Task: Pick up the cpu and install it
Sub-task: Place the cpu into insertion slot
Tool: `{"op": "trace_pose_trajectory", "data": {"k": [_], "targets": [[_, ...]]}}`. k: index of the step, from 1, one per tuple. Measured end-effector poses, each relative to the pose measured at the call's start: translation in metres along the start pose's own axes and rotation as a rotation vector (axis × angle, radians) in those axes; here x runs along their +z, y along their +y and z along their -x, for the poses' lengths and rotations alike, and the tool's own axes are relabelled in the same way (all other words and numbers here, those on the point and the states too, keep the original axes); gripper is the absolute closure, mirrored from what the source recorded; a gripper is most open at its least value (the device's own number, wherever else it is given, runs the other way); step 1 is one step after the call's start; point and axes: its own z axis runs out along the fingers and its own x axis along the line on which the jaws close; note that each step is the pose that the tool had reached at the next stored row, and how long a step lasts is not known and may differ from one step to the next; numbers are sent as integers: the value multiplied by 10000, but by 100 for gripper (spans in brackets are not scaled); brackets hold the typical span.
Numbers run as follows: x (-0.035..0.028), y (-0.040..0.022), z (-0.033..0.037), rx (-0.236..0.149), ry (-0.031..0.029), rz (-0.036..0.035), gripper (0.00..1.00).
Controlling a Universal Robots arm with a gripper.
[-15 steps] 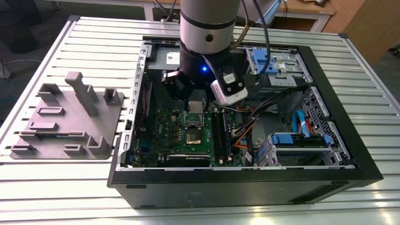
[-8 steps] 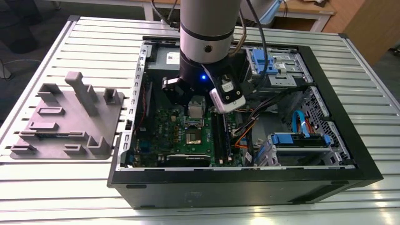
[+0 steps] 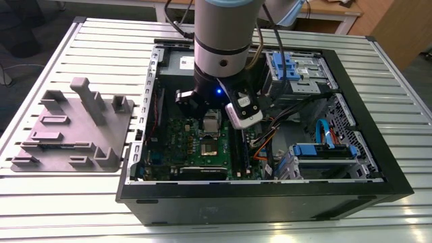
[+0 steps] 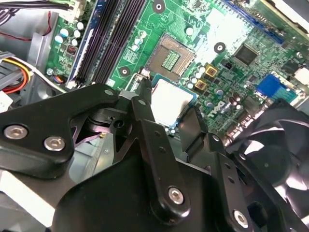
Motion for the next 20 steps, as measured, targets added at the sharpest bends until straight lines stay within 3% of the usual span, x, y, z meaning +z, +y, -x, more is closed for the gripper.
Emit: {"op": "trace_pose_trajectory", "data": {"k": [12,20], "targets": [[183,-13,1,0,0,0,53],[200,-16,1,0,0,-10,53]]}}
